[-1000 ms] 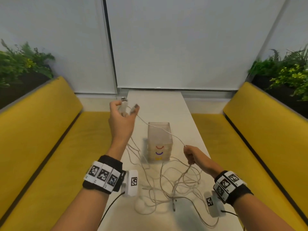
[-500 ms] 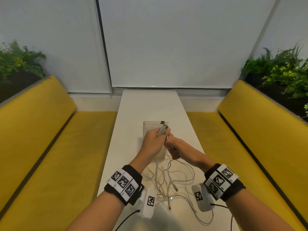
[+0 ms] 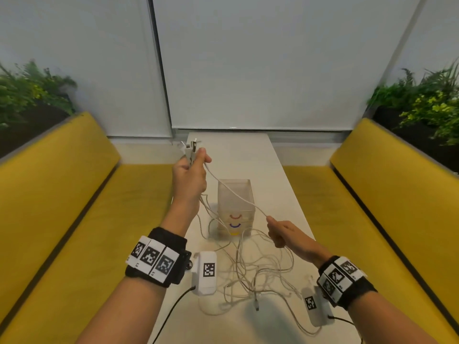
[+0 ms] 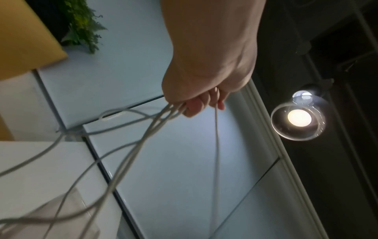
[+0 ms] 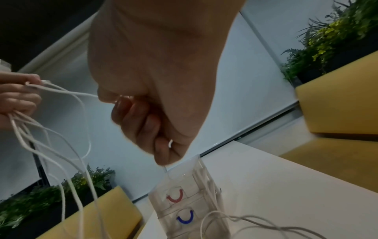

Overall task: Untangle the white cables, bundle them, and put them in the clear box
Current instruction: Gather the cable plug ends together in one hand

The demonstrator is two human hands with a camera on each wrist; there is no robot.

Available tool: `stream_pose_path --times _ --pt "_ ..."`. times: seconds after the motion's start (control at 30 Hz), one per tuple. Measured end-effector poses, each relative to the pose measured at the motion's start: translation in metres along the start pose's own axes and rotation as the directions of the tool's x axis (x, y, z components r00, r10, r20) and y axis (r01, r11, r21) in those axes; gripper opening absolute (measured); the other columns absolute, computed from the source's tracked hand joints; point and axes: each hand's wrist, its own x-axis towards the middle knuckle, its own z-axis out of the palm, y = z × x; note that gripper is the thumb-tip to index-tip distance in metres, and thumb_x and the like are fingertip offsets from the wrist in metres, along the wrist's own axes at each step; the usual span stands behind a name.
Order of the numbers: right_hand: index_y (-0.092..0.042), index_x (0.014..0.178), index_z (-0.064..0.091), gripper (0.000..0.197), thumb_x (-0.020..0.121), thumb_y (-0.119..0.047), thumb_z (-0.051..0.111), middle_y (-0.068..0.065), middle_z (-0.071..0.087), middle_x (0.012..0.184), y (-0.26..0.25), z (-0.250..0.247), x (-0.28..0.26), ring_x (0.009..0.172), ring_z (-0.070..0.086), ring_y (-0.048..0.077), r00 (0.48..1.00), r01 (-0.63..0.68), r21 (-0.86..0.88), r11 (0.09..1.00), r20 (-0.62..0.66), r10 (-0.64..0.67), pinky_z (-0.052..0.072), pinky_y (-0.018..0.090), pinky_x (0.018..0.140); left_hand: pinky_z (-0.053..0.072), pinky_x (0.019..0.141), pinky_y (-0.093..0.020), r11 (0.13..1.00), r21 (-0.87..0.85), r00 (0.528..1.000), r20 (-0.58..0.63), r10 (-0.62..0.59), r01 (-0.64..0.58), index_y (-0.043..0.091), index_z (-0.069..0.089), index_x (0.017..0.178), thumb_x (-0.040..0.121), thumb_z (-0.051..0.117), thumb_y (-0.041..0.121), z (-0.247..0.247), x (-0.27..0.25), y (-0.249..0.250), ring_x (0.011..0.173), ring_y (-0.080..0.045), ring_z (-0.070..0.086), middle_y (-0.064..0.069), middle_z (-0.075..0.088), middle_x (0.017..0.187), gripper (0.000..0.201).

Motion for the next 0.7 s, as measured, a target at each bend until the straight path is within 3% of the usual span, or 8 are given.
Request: stream_pose_path --times 0.07,0.13,0.23,0.3,0.4,0.5,0.63,0.7 --pt "-0.014 0.057 0.047 0.072 0.098 -0.066 0.019 0.003 0.047 0.061 -0.003 -0.001 -0.002 0.063 0.040 0.023 0.985 -0.092 -0.081 0.992 0.139 0.103 0.036 0.032 0.071 0.019 0.039 -0.022 0.998 0.049 0.991 0.129 -0.044 0.038 0.018 0.059 0.068 0.100 0.058 0.028 0.000 -0.003 -0.002 0.040 -0.009 0.021 0.007 0.030 0.047 0.034" --pt "-0.006 0.078 0.073 0.087 0.101 -0.061 0.010 0.001 0.074 0.089 0.003 -0.006 -0.003 0.089 0.063 0.017 0.932 -0.233 -0.248 0.940 0.218 0.288 0.045 0.034 0.093 0.020 0.039 -0.022 0.986 0.159 0.945 0.314 -0.098 0.049 0.015 0.063 0.064 0.098 0.060 0.027 -0.002 -0.008 -0.004 0.038 -0.009 0.022 0.007 0.032 0.044 0.036" --pt "-0.018 0.105 0.076 0.059 0.102 -0.054 0.031 0.000 0.073 0.112 0.028 -0.019 -0.004 0.109 0.065 0.021 0.858 -0.397 -0.402 0.825 0.157 0.489 0.051 0.035 0.094 0.017 0.045 -0.027 0.881 0.469 0.711 0.639 -0.293 -0.058 0.009 0.074 0.075 0.094 0.064 0.038 -0.009 -0.017 -0.004 0.043 -0.013 0.022 -0.012 0.047 0.052 0.036" --pt "-0.018 0.105 0.072 0.037 0.102 -0.041 0.043 0.000 0.070 0.105 0.052 -0.024 -0.007 0.098 0.066 0.021 0.825 -0.477 -0.448 0.757 0.069 0.560 0.054 0.028 0.079 0.016 0.046 -0.029 0.791 0.601 0.592 0.682 -0.429 -0.120 0.007 0.078 0.087 0.093 0.065 0.043 -0.011 -0.021 -0.008 0.044 -0.014 0.020 0.001 0.043 0.048 0.039" --pt "-0.020 0.092 0.067 0.013 0.096 -0.021 0.054 -0.002 0.068 0.092 0.089 -0.020 -0.014 0.083 0.065 0.016 0.784 -0.534 -0.525 0.663 -0.015 0.620 0.052 0.021 0.063 0.018 0.044 -0.026 0.782 0.619 0.639 0.629 -0.442 -0.069 0.007 0.077 0.082 0.096 0.063 0.037 -0.011 -0.022 -0.019 0.043 -0.012 0.020 0.011 0.029 0.044 0.036" --pt "-0.025 0.085 0.060 0.015 0.090 -0.010 0.059 -0.002 0.063 0.084 0.125 -0.004 -0.020 0.074 0.062 0.013 0.801 -0.527 -0.577 0.623 -0.093 0.591 0.053 0.019 0.058 0.018 0.043 -0.023 0.861 0.497 0.715 0.562 -0.416 0.110 0.012 0.060 0.061 0.095 0.060 0.044 -0.013 -0.019 -0.031 0.043 -0.013 0.019 0.006 0.028 0.047 0.047" --pt "-0.024 0.095 0.060 0.021 0.083 -0.010 0.071 0.001 0.057 0.111 0.164 0.017 -0.028 0.103 0.055 0.017 0.852 -0.461 -0.697 0.550 -0.175 0.493 0.044 0.021 0.084 0.018 0.040 -0.021 0.897 0.337 0.799 0.433 -0.417 0.285 0.023 0.032 0.051 0.098 0.057 0.045 -0.013 -0.015 -0.041 0.042 -0.012 0.018 0.004 0.023 0.049 0.057" --pt "-0.028 0.085 0.058 0.021 0.084 -0.013 0.072 0.002 0.049 0.112 0.178 0.025 -0.032 0.099 0.053 0.017 0.849 -0.473 -0.701 0.534 -0.199 0.490 0.043 0.020 0.090 0.019 0.039 -0.021 0.909 0.279 0.810 0.424 -0.405 0.309 0.023 0.033 0.049 0.097 0.057 0.045 -0.015 -0.014 -0.045 0.040 -0.012 0.021 0.002 0.024 0.048 0.059"
